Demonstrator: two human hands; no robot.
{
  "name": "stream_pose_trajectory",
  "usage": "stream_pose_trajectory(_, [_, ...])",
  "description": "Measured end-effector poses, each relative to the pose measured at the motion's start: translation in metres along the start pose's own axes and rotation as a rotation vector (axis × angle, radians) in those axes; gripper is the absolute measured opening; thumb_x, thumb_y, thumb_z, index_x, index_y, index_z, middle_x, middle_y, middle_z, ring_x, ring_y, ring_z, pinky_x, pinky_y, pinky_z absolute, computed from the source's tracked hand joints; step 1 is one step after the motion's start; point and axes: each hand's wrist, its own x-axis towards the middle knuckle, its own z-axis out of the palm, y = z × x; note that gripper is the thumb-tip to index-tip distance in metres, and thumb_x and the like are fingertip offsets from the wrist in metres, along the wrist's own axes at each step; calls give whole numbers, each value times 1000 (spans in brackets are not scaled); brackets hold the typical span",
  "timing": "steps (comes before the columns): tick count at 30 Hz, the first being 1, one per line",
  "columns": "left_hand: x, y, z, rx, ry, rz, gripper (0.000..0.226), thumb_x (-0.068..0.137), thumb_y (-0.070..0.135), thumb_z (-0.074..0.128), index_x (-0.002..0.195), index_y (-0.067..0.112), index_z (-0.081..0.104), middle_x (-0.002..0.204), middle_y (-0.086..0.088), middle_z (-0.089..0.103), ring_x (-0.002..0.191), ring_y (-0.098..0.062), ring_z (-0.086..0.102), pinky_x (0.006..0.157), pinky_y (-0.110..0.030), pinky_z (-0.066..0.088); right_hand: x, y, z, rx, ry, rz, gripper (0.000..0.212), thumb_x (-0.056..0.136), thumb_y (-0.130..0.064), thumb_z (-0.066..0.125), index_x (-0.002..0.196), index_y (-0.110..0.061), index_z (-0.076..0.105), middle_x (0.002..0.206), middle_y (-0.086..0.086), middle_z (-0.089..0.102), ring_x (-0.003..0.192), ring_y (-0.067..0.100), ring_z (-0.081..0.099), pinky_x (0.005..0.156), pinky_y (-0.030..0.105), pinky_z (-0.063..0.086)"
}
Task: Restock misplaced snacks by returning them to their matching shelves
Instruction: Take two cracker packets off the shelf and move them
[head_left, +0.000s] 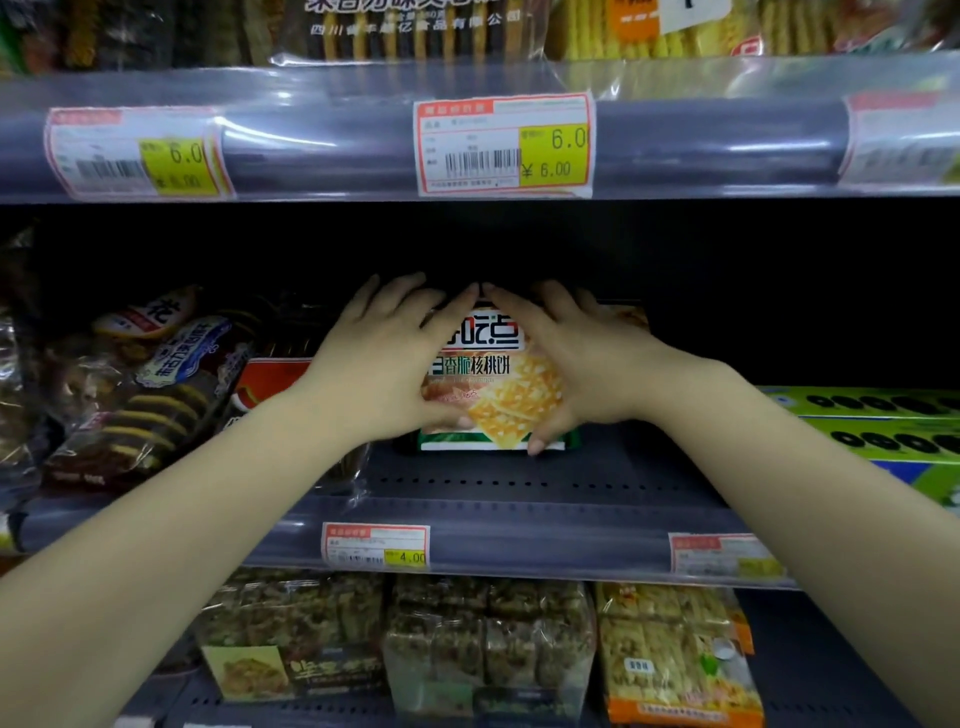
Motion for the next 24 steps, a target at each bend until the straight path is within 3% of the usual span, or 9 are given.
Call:
stream_pose_trajectory(7, [-6,-10,0,-250,-89,-16,125,60,65,76,152,40,-5,163,6,10,148,-23,9,120,-47,13,-17,5,5,149,144,-25,135,46,-57,86,151,-34,4,155,4,12,144,35,15,110,56,32])
stream_pose_trajectory(10, [-9,-11,0,-205,-39,-13,119,59,59,79,152,42,5,162,8,13,147,-23,12,118,-52,15,-19,1,7,150,147,-28,122,54,-46,88,149,-34,12,151,1,19,138,32,26,104,48,41])
stream_pose_trajectory(16, [-8,-3,-2,-278,-21,-80,114,55,50,84,149,41,21,151,6,34,138,-23,28,115,-47,23,-16,-2,8,144,161,-4,121,55,-43,88,150,-33,15,154,3,19,141,31,21,101,51,44])
stream_pose_trajectory(18, [-8,-1,-4,-262,-16,-98,114,54,51,85,148,40,22,149,5,37,137,-23,30,115,-47,23,-21,-5,10,88,200,17,121,55,-45,88,151,-33,14,156,5,15,144,32,15,100,51,45])
stream_pose_trajectory(21, [-14,2,-6,-200,12,-111,114,54,53,84,149,38,23,149,5,38,137,-24,32,115,-46,23,-31,-8,13,69,298,33,122,53,-44,88,151,-30,16,155,8,20,139,33,27,93,48,51])
stream_pose_trajectory(24, [-17,6,-9,-177,24,-130,115,55,52,84,150,38,21,152,5,35,138,-24,32,113,-45,23,-36,-10,16,161,294,30,114,59,-37,89,150,-26,20,155,7,19,137,32,32,94,43,51])
